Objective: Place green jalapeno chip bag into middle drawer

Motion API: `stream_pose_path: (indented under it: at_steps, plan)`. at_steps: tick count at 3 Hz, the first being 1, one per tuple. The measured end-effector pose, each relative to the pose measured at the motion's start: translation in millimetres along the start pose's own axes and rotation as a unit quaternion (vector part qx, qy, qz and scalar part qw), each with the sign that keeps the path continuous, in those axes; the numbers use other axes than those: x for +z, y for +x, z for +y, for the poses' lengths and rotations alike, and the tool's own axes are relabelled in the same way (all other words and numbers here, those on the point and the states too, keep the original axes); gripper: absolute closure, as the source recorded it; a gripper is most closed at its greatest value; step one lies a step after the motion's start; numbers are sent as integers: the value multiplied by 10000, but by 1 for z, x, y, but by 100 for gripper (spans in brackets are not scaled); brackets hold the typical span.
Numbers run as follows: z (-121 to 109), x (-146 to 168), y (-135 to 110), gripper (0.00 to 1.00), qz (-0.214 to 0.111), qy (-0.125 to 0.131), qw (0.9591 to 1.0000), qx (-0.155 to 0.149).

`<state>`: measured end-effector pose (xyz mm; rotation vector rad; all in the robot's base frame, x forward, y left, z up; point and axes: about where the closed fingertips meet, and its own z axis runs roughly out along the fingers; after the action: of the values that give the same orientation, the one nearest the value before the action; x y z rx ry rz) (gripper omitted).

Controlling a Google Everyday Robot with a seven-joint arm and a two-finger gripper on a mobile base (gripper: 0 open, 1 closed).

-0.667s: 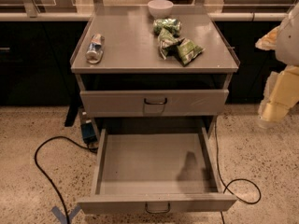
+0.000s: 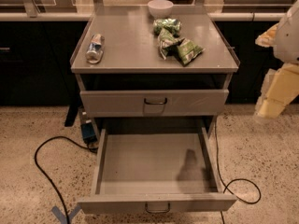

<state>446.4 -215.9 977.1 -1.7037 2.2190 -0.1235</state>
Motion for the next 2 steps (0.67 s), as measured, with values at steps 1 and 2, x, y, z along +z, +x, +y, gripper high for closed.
stream_pose_path:
  at_steps: [1,2]
  plan:
    - [-37,13,-8,0,0,282,9996,-16]
    - [-93,37,-13,0,15,540,9985,33]
